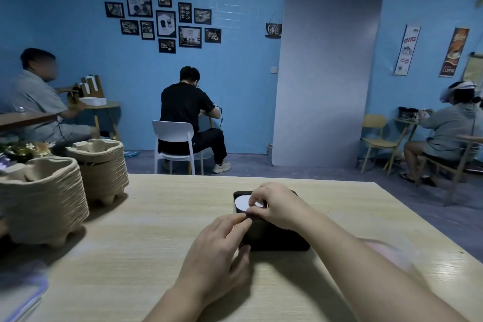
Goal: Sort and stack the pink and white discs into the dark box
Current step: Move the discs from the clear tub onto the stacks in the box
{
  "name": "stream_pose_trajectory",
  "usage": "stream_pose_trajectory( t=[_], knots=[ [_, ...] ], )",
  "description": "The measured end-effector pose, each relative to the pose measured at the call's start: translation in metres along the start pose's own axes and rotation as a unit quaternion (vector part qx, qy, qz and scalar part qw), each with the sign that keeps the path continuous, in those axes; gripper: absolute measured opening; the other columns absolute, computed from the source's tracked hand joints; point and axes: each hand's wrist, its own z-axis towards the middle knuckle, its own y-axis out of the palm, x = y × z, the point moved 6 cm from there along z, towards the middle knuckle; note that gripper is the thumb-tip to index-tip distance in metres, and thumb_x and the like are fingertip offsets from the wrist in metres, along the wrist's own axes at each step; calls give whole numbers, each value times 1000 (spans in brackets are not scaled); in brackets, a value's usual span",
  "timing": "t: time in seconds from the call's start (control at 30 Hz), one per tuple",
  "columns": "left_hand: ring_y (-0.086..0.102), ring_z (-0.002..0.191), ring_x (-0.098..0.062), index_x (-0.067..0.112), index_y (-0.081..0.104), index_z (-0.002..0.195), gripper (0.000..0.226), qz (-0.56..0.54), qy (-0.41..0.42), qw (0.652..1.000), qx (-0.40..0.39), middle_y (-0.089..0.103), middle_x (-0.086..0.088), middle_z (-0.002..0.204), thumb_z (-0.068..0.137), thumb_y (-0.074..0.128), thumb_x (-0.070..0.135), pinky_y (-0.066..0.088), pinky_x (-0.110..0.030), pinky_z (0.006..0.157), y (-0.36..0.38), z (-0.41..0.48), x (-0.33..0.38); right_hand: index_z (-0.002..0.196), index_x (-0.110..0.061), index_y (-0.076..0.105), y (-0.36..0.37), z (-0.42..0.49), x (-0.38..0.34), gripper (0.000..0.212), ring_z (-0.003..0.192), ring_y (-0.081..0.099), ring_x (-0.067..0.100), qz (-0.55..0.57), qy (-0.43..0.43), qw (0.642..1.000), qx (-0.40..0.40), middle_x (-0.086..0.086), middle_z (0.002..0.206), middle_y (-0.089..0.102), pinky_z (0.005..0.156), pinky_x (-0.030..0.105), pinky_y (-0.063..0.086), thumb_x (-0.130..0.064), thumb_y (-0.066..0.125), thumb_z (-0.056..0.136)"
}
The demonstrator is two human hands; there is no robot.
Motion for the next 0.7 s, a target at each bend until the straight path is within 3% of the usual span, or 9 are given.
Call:
stream_pose_trajectory(
  t=[0.1, 0.2, 0.4, 0.6, 0.7],
  knots=[
    [57, 123, -16, 21, 60, 136, 46, -1, 2, 1000, -2, 57, 6, 139, 92, 57, 36, 50, -32, 98, -1, 0, 0, 94, -33, 68, -1, -1, -4, 22, 86, 53, 9, -12, -7, 1000, -4, -15, 89, 57, 74, 30, 48, -55, 64, 91],
    [56, 125, -16, 22, 60, 136, 46, 6, 3, 1000, 0, 57, 7, 139, 92, 57, 36, 44, -29, 102, -3, 1, 1, 101, -33, 67, -10, -8, -4, 31, 88, 55, 9, -10, -18, 1000, 4, -15, 93, 61, 79, 37, 53, -60, 59, 87],
    [59, 120, -20, 16, 64, 129, 40, -10, -4, 1000, 22, 62, 3, 132, 93, 54, 32, 51, -38, 99, -11, 13, 11, 97, -29, 70, -52, -58, 15, 16, 90, 57, 9, 20, -29, 996, 82, -14, 94, 66, 81, 33, 50, -42, 62, 91],
    [60, 98, -16, 19, 64, 120, 33, -57, 5, 998, 14, 66, 6, 110, 91, 53, 31, 47, -24, 80, 4, 41, 67, 92, -30, 71, -78, -138, 91, 9, 90, 60, 2, 58, 34, 988, 139, -18, 89, 68, 82, 32, 52, -36, 65, 90],
    [60, 96, -13, 21, 64, 119, 32, -71, 24, 997, -13, 66, 9, 110, 91, 54, 32, 44, -19, 77, 24, 59, 95, 91, -29, 70, -88, -174, 124, 9, 88, 61, 2, 54, 68, 982, 167, -18, 89, 68, 81, 33, 52, -34, 64, 89]
  ],
)
